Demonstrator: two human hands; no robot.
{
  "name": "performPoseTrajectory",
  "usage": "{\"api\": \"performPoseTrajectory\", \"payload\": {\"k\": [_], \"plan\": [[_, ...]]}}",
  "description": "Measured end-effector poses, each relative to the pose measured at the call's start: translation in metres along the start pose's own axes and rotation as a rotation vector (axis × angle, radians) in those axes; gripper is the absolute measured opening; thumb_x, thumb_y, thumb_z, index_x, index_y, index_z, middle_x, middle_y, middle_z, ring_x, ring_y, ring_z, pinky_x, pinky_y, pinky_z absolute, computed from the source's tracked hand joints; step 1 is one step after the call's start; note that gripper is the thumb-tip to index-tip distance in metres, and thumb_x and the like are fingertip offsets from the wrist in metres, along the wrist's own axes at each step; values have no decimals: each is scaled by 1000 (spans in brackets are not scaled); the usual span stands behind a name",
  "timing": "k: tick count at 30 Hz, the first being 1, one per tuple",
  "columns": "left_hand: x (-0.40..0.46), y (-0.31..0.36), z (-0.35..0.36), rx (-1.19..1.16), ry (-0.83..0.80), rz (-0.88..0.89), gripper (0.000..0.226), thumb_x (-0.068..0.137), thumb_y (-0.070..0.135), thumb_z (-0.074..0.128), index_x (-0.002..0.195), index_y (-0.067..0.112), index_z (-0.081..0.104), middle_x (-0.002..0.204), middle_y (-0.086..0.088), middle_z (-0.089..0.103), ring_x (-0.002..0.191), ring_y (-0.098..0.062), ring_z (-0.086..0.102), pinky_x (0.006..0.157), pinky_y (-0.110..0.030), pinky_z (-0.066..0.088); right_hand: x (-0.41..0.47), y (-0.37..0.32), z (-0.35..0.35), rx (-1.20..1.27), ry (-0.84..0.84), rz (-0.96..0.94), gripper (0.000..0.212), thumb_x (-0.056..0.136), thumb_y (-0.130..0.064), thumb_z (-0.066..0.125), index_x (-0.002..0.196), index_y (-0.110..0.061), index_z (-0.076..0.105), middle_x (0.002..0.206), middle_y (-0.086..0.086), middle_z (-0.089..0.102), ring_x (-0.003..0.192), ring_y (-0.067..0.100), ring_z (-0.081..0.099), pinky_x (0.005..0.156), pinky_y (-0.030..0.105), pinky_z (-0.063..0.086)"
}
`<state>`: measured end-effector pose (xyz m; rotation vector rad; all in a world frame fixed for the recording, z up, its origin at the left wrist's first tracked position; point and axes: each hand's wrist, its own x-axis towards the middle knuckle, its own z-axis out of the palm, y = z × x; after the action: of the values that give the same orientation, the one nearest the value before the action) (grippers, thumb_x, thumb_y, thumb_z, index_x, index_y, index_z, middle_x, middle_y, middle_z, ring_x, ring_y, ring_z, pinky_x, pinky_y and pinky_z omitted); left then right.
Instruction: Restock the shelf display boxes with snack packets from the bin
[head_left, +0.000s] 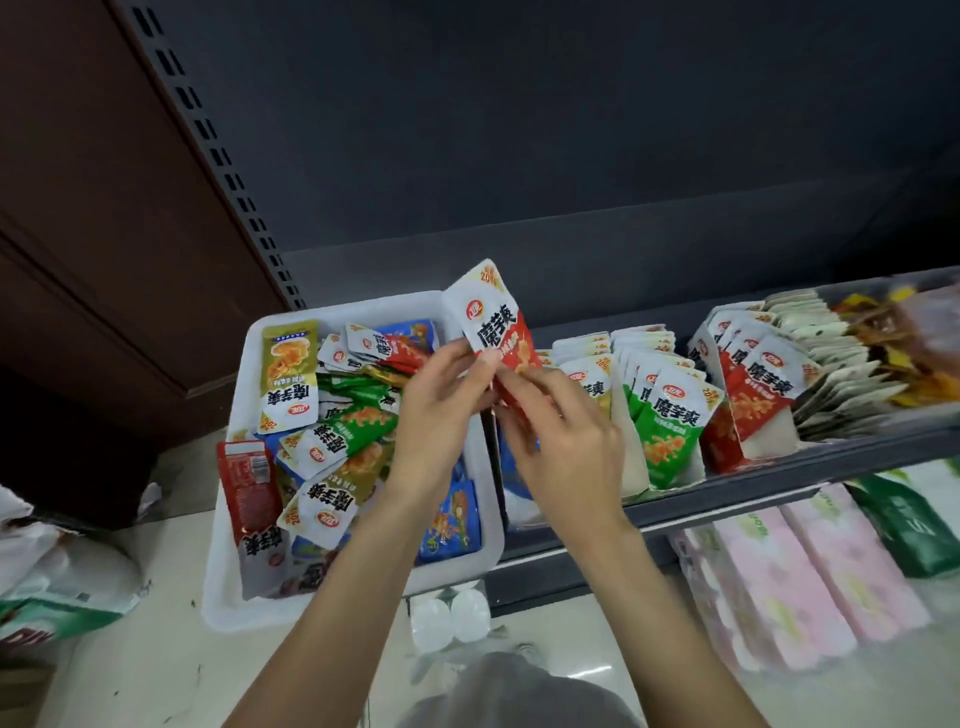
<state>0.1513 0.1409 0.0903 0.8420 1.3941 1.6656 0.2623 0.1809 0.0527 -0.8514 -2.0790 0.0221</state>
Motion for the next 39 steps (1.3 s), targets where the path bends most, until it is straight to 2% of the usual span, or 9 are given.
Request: {"api": "performPoseTrajectory", "payload": {"k": [3,8,12,15,19,24,28,34,39], "plan": [[17,1,27,62,-62,47,12,95,10,52,99,9,63,93,-3,71,85,-10,68,74,-21,54,-2,27,-26,97,-5,84,25,87,-27,66,107,-12,69,106,1,66,94,14,60,75,23,51],[49,-13,96,332,-461,128,11,94,12,55,94,19,64,89,4,70,82,-4,66,76,-23,54,-6,95,-94,285,166,604,37,84,-32,71,116,-25,54,104,-8,62,85,8,62,71,23,50],[72,-36,176,426,-682,197,11,91,14,60,94,5,66,86,-4,69,81,-4,61,80,-31,51,-11,150,-137,84,155,658,21,87,-28,67,104,-24,54,87,-10,65,73,14,62,63,26,43],[89,-57,223,550,-657,300,11,86,22,67,86,11,70,83,1,70,79,-2,62,80,-30,50,-25,187,-141,-129,154,707,20,93,-27,58,88,-8,53,75,7,67,66,30,61,57,36,43],[105,-84,252,683,-646,257,12,82,22,72,93,16,72,90,5,71,81,1,62,79,-16,48,-44,225,-126,-179,75,774,20,95,-24,55,83,-8,50,68,12,64,61,35,59,53,34,38],[114,-106,250,1040,-571,355,15,88,33,61,93,23,71,92,5,72,87,-14,67,80,-30,52,-49,242,-98,-220,-71,805,13,95,-24,53,95,-10,55,86,11,69,76,32,65,64,36,49],[115,-112,256,1299,-537,381,26,95,36,48,112,24,65,101,-1,71,93,-25,65,75,-35,50,-46,244,-87,-146,41,857,24,94,-17,56,117,-13,56,108,6,69,91,26,66,81,38,54],[108,-96,243,1176,-399,506,32,95,31,48,125,21,55,124,-1,55,114,-21,50,87,-36,45,-50,234,-93,-130,155,739,17,91,-9,57,105,-11,66,112,5,61,98,19,58,81,31,48],[78,-64,192,952,-258,637,22,94,31,49,107,23,65,98,9,63,94,-10,54,75,-27,44,-42,197,-98,14,111,623,17,91,-7,54,102,-11,67,103,3,66,99,19,60,82,39,51]]}}
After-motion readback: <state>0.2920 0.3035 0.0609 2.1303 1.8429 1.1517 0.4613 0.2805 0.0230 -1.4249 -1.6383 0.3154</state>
